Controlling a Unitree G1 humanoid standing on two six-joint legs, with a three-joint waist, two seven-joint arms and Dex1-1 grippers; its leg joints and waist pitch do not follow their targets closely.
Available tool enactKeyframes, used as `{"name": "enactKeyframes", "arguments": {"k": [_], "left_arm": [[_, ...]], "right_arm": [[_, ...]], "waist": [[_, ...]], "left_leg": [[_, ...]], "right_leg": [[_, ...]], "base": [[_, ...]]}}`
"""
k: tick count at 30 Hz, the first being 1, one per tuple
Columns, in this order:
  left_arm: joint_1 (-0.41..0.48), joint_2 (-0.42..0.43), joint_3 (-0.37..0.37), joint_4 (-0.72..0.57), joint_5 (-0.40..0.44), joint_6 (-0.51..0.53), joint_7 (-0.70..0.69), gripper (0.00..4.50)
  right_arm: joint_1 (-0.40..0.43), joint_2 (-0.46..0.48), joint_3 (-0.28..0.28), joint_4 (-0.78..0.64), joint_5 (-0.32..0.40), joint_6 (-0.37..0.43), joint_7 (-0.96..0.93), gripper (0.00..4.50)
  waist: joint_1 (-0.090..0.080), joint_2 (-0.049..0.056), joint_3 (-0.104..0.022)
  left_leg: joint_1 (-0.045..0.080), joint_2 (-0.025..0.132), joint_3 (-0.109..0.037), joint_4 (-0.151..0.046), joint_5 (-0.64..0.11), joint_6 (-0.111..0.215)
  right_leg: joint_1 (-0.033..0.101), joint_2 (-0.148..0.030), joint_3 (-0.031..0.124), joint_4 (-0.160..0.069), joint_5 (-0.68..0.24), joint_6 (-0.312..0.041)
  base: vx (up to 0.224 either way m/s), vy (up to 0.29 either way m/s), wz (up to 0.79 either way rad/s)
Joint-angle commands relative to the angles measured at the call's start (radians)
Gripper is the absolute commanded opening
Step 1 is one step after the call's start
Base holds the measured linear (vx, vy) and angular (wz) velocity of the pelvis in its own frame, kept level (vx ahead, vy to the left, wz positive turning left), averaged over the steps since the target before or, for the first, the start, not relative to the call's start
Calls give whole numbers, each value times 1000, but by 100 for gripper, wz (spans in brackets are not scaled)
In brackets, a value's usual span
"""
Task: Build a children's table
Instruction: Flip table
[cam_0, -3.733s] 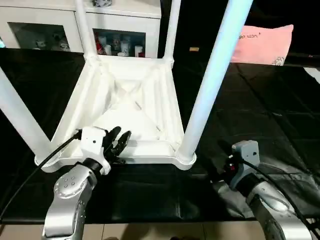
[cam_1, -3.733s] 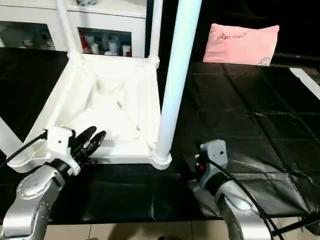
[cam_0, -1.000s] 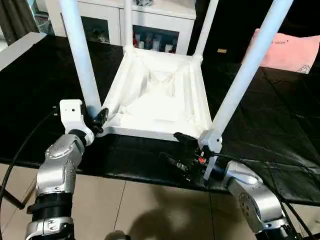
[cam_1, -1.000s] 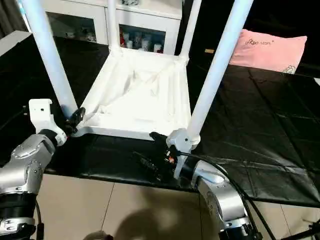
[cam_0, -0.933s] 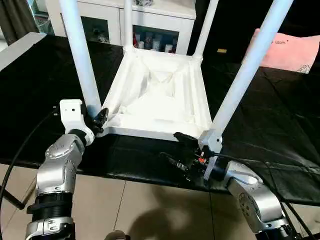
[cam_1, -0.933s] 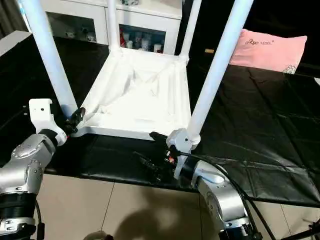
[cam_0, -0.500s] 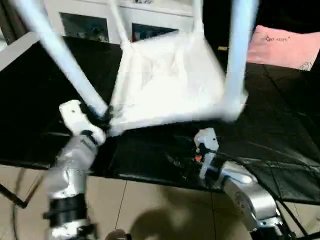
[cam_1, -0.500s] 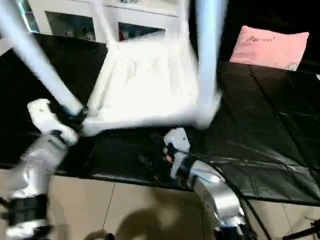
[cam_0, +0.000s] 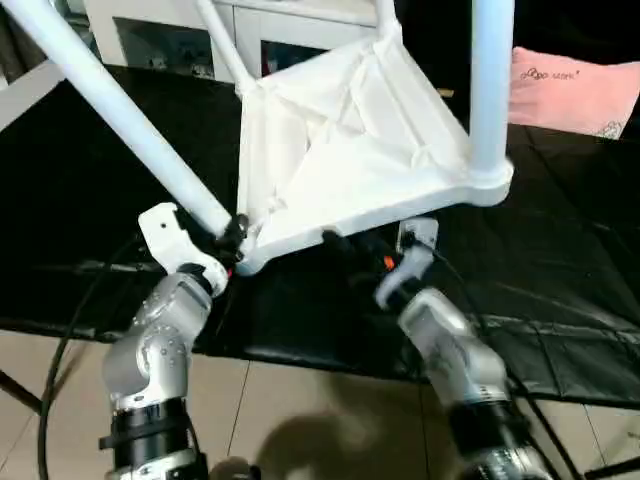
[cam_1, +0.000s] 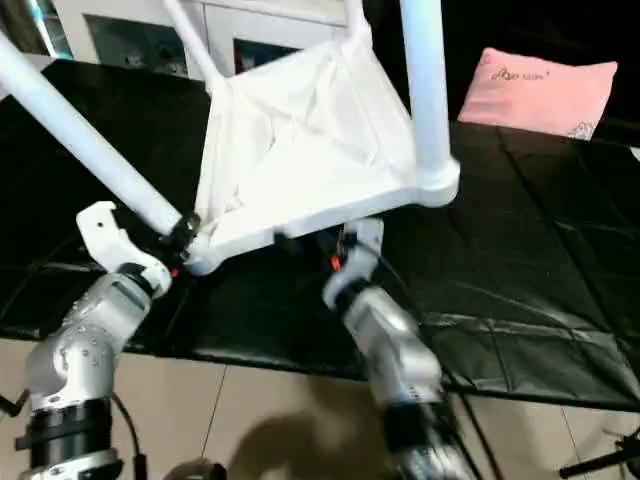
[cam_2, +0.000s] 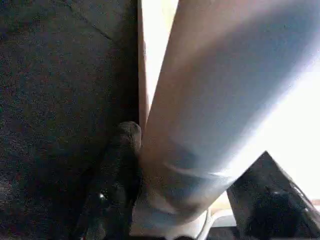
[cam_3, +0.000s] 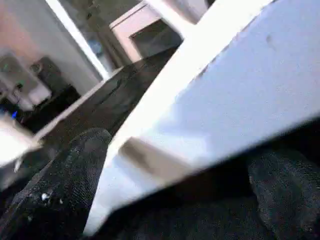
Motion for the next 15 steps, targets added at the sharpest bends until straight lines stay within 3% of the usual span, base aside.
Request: {"name": "enactKeyframes", "arguments": {"k": [1, 3, 5, 6, 7, 9, 11, 12, 15], "left_arm": [[-4, -40, -20, 3, -46, 28, 2, 227], [0, -41, -34, -5, -43, 32, 3, 227], [5, -43, -43, -10, -41, 32, 6, 227], [11, -43, -58, -18, -31, 33, 3, 227], [14, -45, -62, -21, -28, 34, 3, 227], [19, -47, -72, -27, -22, 35, 4, 227], [23, -48, -81, -30, -19, 35, 6, 227], [24, -48, -85, -32, -18, 35, 6, 227], [26, -47, -92, -34, -18, 33, 6, 227]], "right_arm": [[-56, 13, -72, 85, 44, -28, -50, 450], [-113, 30, -119, 157, 81, -43, -63, 450], [-152, 41, -150, 200, 119, -58, -46, 450], [-191, 52, -194, 241, 172, -66, -33, 450], [-204, 55, -210, 255, 190, -69, -27, 421], [-235, 60, -248, 288, 227, -69, -21, 411], [-260, 58, -269, 324, 235, -73, -17, 402], [-269, 57, -274, 337, 236, -71, -15, 377], [-285, 53, -276, 364, 240, -70, 4, 363]], "waist": [[-6, 11, -64], [-3, 12, -64], [-2, 9, -65], [0, 4, -67], [0, 4, -68], [-1, 3, -69], [-1, 2, -69], [-1, 1, -68], [0, 1, -69]], "left_leg": [[43, 69, -27, -68, -73, 10], [47, 70, -26, -67, -64, 10], [46, 70, -24, -65, -59, 13], [42, 68, -21, -64, -52, 23], [40, 68, -22, -63, -48, 28], [42, 70, -21, -61, -28, 44], [41, 69, -19, -61, -28, 49], [37, 67, -17, -61, -33, 51], [40, 70, -16, -61, -30, 52]], "right_leg": [[16, -104, 36, -59, 267, -182], [14, -101, 33, -58, 276, -175], [16, -102, 33, -56, 289, -172], [20, -103, 32, -55, 308, -164], [22, -105, 32, -54, 315, -163], [19, -102, 29, -52, 328, -163], [19, -103, 29, -53, 321, -167], [19, -106, 29, -55, 291, -175], [18, -106, 28, -55, 278, -177]], "base": [[0, 0, 0], [0, 0, 0], [0, 0, 0], [0, 0, 0], [0, 0, 0], [0, 0, 0], [0, 0, 0], [0, 0, 0], [0, 0, 0]]}}
